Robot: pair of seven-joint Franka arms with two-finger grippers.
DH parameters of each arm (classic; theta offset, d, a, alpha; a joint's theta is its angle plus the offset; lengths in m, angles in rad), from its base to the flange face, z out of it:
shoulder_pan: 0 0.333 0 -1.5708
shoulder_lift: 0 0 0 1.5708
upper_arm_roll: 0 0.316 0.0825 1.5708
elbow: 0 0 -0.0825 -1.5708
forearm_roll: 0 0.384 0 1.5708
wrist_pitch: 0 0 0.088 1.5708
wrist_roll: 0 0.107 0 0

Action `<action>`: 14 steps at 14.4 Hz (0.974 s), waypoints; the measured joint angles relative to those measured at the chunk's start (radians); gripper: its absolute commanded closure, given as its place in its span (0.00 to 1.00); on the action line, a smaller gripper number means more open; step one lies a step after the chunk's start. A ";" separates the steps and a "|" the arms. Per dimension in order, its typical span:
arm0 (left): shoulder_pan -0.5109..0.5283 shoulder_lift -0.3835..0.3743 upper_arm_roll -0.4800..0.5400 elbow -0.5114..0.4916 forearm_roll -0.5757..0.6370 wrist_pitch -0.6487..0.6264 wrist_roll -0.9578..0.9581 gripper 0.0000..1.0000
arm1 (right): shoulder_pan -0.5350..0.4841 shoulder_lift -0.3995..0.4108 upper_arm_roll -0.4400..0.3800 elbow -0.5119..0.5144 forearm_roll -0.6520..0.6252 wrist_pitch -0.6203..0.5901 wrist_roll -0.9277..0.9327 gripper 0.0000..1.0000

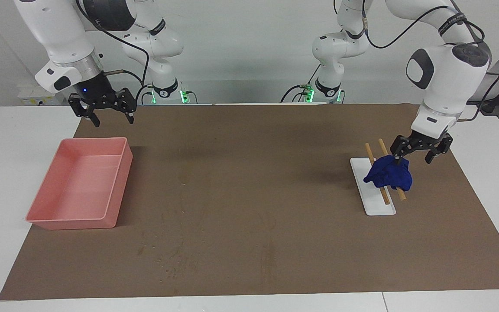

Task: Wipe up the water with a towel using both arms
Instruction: 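Lift the blue towel with the left gripper toward the table center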

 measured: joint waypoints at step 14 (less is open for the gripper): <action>0.001 -0.028 0.001 -0.104 0.011 0.041 -0.090 1.00 | 0.039 0.000 0.000 -0.004 0.031 0.021 0.152 0.00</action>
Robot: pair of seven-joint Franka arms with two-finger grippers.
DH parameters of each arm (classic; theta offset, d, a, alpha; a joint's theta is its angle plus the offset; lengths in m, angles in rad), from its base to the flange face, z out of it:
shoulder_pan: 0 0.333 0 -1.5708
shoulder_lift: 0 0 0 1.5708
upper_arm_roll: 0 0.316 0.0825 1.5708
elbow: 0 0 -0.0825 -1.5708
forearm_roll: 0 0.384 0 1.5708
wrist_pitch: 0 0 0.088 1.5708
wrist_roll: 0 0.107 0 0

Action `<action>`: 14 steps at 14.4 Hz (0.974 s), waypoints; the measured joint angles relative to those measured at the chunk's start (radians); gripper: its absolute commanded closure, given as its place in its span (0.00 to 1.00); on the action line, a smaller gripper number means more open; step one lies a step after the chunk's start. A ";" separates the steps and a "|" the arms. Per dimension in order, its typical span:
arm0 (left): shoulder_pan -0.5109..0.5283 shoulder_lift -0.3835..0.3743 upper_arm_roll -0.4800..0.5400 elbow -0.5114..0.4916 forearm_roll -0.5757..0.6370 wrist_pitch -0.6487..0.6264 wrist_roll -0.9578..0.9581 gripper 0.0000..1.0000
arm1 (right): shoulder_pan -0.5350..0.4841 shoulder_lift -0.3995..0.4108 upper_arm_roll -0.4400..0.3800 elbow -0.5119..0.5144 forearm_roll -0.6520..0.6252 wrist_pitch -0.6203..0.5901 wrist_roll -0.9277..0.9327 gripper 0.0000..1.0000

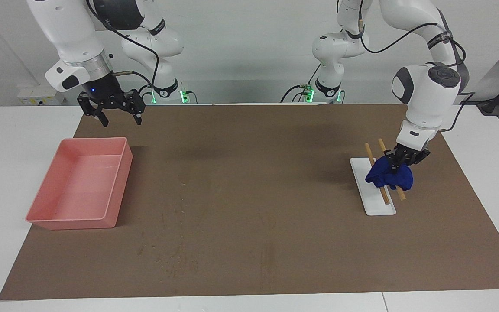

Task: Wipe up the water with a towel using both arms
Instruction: 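Lift the blue towel with the left gripper toward the table center, then carry the towel toward the right gripper while the right gripper approaches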

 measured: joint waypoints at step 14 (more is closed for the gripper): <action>-0.008 -0.001 -0.026 0.168 -0.950 -0.397 -0.853 1.00 | 0.099 0.024 0.001 -0.135 0.617 0.392 0.822 0.00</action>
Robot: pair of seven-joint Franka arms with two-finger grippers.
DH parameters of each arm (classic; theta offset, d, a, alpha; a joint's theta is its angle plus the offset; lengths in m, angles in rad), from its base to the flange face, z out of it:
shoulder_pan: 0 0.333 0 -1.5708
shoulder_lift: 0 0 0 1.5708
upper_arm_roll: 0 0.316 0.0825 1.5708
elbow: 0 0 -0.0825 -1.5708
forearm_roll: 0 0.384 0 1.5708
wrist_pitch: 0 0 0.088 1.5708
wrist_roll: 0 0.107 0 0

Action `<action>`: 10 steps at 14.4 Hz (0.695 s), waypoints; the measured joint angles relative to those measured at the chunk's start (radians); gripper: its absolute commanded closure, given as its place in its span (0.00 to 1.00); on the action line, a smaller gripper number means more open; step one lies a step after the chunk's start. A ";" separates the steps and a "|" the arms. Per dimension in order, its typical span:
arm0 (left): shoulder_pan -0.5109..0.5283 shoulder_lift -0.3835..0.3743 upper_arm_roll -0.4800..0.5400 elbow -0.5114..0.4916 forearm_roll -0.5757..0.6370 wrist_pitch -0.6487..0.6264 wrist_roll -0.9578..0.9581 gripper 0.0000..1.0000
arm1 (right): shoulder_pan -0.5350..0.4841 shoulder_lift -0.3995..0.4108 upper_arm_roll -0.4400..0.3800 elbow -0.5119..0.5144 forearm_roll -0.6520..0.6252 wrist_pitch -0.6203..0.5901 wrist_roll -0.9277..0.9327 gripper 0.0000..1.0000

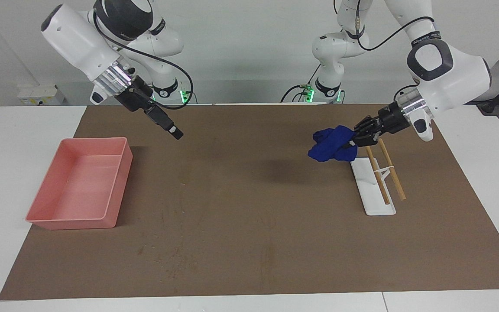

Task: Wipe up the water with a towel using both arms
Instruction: 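Carry the towel toward the right gripper while the right gripper approaches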

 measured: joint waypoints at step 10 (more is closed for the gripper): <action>-0.370 -0.099 -0.014 -0.144 -0.140 0.444 -0.083 1.00 | 0.232 0.062 0.003 -0.045 0.175 0.300 0.316 0.00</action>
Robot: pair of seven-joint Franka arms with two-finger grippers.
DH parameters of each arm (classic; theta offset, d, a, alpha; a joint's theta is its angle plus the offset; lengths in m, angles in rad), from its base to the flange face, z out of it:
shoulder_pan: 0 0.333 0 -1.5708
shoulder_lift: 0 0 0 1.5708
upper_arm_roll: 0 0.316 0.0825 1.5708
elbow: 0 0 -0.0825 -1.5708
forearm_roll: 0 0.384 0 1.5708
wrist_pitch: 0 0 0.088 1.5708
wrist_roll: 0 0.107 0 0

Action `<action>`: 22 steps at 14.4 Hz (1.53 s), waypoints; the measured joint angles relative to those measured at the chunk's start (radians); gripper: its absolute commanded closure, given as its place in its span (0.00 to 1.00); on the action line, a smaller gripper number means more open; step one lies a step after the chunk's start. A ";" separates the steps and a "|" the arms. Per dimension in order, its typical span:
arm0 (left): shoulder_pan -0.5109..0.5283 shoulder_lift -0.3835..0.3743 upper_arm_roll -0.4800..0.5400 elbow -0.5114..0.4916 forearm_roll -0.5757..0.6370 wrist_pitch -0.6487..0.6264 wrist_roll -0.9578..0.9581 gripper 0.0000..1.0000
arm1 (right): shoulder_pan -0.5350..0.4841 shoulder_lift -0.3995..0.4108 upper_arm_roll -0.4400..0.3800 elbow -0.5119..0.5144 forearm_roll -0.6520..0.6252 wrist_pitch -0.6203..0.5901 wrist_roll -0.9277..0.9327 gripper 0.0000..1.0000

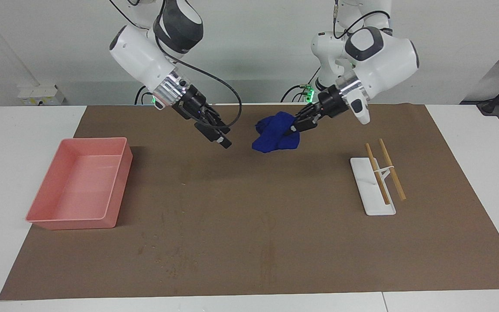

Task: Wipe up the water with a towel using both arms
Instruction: 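Carry the towel toward the right gripper while the right gripper approaches, then grasp the towel with the right gripper while the left gripper releases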

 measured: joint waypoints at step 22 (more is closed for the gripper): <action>-0.210 -0.007 0.009 -0.042 -0.149 0.373 -0.017 1.00 | 0.061 0.066 -0.004 -0.006 0.043 0.063 -0.029 1.00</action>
